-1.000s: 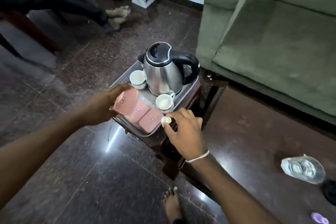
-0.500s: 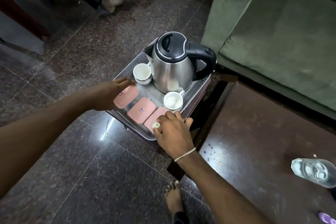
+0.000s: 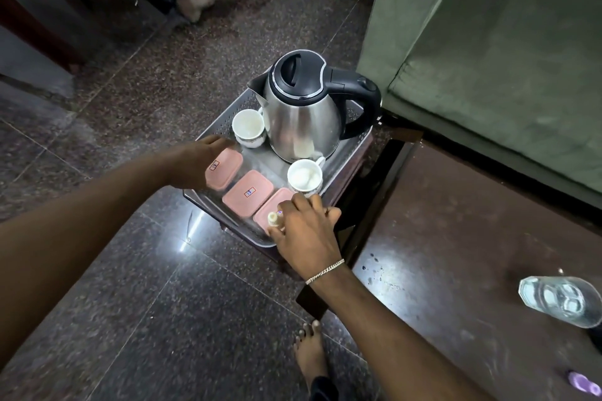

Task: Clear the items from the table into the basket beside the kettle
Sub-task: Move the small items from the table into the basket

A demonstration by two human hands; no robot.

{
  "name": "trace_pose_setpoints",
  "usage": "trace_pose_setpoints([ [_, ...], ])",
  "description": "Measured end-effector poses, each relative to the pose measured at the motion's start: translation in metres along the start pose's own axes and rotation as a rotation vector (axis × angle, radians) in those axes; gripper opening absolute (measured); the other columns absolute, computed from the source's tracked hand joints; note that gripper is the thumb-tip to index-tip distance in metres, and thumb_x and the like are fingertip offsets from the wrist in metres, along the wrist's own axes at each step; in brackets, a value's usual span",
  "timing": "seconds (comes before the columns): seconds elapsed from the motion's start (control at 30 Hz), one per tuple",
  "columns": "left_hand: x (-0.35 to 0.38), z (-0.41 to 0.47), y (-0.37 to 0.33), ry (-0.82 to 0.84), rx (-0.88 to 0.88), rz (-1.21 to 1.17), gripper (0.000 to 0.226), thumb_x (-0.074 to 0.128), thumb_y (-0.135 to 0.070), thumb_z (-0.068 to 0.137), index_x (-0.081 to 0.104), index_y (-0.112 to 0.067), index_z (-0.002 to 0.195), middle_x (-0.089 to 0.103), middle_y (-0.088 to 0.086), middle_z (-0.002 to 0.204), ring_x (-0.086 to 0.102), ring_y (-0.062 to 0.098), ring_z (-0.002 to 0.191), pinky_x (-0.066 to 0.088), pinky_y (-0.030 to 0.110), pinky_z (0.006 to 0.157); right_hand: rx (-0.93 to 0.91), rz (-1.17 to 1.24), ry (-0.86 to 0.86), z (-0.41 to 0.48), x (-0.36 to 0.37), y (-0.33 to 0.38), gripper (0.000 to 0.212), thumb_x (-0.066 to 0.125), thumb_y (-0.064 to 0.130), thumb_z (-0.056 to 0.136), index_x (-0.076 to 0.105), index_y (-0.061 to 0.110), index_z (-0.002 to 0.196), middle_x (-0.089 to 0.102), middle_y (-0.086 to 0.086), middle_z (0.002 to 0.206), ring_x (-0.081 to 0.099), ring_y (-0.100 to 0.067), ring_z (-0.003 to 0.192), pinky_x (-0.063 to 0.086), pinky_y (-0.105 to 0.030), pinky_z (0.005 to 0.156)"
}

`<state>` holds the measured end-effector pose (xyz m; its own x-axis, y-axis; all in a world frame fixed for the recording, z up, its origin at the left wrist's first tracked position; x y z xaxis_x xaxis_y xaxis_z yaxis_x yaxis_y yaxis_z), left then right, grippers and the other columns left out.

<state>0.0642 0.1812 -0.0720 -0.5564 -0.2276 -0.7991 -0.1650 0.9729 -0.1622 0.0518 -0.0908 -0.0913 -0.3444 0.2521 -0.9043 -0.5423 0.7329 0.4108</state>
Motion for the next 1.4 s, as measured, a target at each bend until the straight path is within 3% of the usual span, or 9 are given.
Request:
trace_pose_setpoints([
  [0.17, -0.018, -0.028, -0.015, -0.102, 0.001, 0.085, 0.097, 0.075, -0.006, 0.073, 0.029, -0.013, 0.158, 0.039, 0.011, 0.154, 0.062, 0.038, 0.123, 0.054, 0.045, 0.098, 0.034, 0.048, -0.119, -0.025, -0.028, -0.021, 0.047, 0.076, 0.053, 0.076, 0.070, 0.023, 0.111, 0.063, 0.002, 0.108, 0.055, -0.026, 0.102, 0.041, -0.045, 0.078],
  [0.27, -0.028, -0.051, -0.042, -0.206, 0.032, 0.076, 0.099, 0.082, -0.010, 0.070, 0.032, -0.018, 0.154, 0.040, 0.006, 0.152, 0.063, 0.037, 0.119, 0.056, 0.047, 0.095, 0.035, 0.074, -0.174, -0.050, -0.047, -0.049, 0.052, 0.074, 0.058, 0.076, 0.069, 0.025, 0.115, 0.062, 0.005, 0.107, 0.057, -0.023, 0.099, 0.042, -0.044, 0.077],
  [0.43, -0.026, -0.070, -0.149, -0.272, 0.212, -0.033, 0.088, 0.089, -0.026, 0.073, 0.040, -0.032, 0.145, 0.045, -0.009, 0.146, 0.068, 0.022, 0.105, 0.055, 0.033, 0.085, 0.064, 0.092, -0.198, -0.100, -0.081, -0.123, 0.051, 0.077, 0.054, 0.078, 0.071, 0.023, 0.117, 0.063, 0.005, 0.110, 0.060, -0.022, 0.100, 0.039, -0.040, 0.074],
  [0.57, -0.008, -0.058, -0.253, -0.257, 0.396, -0.108, 0.084, 0.087, -0.032, 0.076, 0.040, -0.033, 0.145, 0.043, -0.011, 0.144, 0.060, 0.014, 0.113, 0.045, 0.023, 0.092, 0.149, 0.097, -0.253, -0.159, -0.106, -0.190, 0.049, 0.081, 0.049, 0.078, 0.070, 0.021, 0.116, 0.061, 0.004, 0.106, 0.059, -0.023, 0.093, 0.042, -0.041, 0.073],
  [0.77, 0.045, -0.025, -0.402, -0.134, 0.581, -0.149, 0.079, 0.080, -0.037, 0.085, 0.038, -0.028, 0.152, 0.039, -0.011, 0.148, 0.058, 0.014, 0.122, 0.052, 0.031, 0.098, 0.287, 0.173, -0.288, -0.264, -0.133, -0.295, 0.048, 0.085, 0.036, 0.079, 0.070, 0.009, 0.115, 0.062, -0.006, 0.104, 0.063, -0.030, 0.092, 0.054, -0.047, 0.082],
  [0.93, 0.097, -0.010, -0.517, -0.080, 0.678, -0.192, 0.070, 0.075, -0.037, 0.088, 0.045, -0.023, 0.149, 0.045, -0.007, 0.146, 0.058, 0.015, 0.117, 0.050, 0.028, 0.097, 0.479, 0.171, -0.272, -0.357, -0.145, -0.367, 0.046, 0.087, 0.034, 0.077, 0.070, 0.010, 0.112, 0.062, -0.004, 0.104, 0.065, -0.021, 0.092, 0.043, -0.010, 0.086],
  [1.03, 0.132, -0.006, -0.579, -0.048, 0.695, -0.212, 0.066, 0.074, -0.035, 0.088, 0.047, -0.021, 0.146, 0.046, -0.006, 0.144, 0.059, 0.018, 0.117, 0.051, 0.034, 0.098, 0.630, 0.192, -0.245, -0.403, -0.142, -0.407, 0.042, 0.087, 0.027, 0.079, 0.071, 0.008, 0.112, 0.064, -0.007, 0.106, 0.068, -0.029, 0.092, 0.054, -0.034, 0.083],
  [1.2, 0.193, 0.002, -0.654, 0.012, 0.633, -0.207, 0.062, 0.073, -0.032, 0.090, 0.048, -0.020, 0.145, 0.047, -0.004, 0.141, 0.063, 0.025, 0.117, 0.051, 0.042, 0.100, 0.857, 0.153, -0.222, -0.455, -0.120, -0.468, 0.030, 0.077, 0.025, 0.087, 0.070, 0.010, 0.111, 0.062, -0.009, 0.106, 0.066, -0.035, 0.094, 0.053, -0.040, 0.078],
  [1.4, 0.250, 0.015, -0.699, 0.090, 0.531, -0.176, 0.055, 0.071, -0.025, 0.092, 0.050, -0.017, 0.142, 0.050, 0.001, 0.138, 0.063, 0.032, 0.114, 0.050, 0.045, 0.100, 1.093, 0.242, -0.145, -0.465, -0.085, -0.505, 0.042, 0.076, 0.046, 0.084, 0.064, 0.013, 0.109, 0.069, -0.011, 0.104, 0.069, -0.037, 0.095, 0.053, -0.040, 0.078],
])
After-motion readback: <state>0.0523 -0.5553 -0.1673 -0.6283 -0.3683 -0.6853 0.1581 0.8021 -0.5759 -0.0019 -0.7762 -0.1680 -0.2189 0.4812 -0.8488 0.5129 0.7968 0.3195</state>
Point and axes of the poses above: each hand's wrist, its own z-axis towards the middle knuckle, its own x-axis out of the palm, y = z × x, the point moved 1 cm from there along z, towards the middle knuckle
